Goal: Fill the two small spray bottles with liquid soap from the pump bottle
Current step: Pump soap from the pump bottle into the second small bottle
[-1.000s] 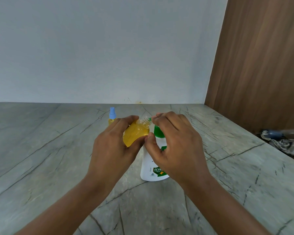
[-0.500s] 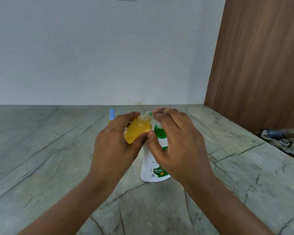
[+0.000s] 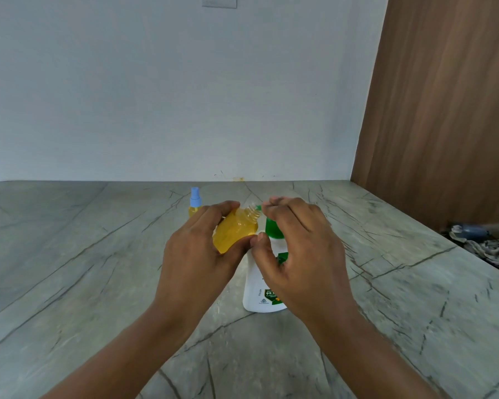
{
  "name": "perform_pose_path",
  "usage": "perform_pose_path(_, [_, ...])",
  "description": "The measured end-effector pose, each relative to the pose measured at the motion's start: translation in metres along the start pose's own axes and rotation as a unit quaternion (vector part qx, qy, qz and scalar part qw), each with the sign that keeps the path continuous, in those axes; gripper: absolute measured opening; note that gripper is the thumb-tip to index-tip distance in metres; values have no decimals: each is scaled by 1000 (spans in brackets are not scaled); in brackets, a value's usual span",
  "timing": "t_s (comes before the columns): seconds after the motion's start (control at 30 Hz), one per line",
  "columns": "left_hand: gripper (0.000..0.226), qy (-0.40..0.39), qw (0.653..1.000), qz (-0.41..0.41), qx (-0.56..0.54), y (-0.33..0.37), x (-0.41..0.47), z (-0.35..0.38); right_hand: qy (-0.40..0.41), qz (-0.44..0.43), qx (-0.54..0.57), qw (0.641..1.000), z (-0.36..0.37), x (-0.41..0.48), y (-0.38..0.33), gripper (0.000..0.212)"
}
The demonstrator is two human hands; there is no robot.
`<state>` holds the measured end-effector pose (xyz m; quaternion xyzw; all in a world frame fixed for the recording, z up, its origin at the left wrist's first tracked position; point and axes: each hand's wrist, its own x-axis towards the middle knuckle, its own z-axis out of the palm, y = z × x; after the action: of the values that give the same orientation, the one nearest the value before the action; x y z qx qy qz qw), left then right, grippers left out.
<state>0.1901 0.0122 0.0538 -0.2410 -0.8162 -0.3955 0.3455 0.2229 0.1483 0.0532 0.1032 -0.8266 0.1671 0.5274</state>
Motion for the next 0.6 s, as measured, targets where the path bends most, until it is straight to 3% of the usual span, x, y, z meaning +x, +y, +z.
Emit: perform_pose_path(0.6, [53, 5, 998, -35, -58, 6, -1, -1, 3, -7, -18, 1000, -10, 5, -1, 30])
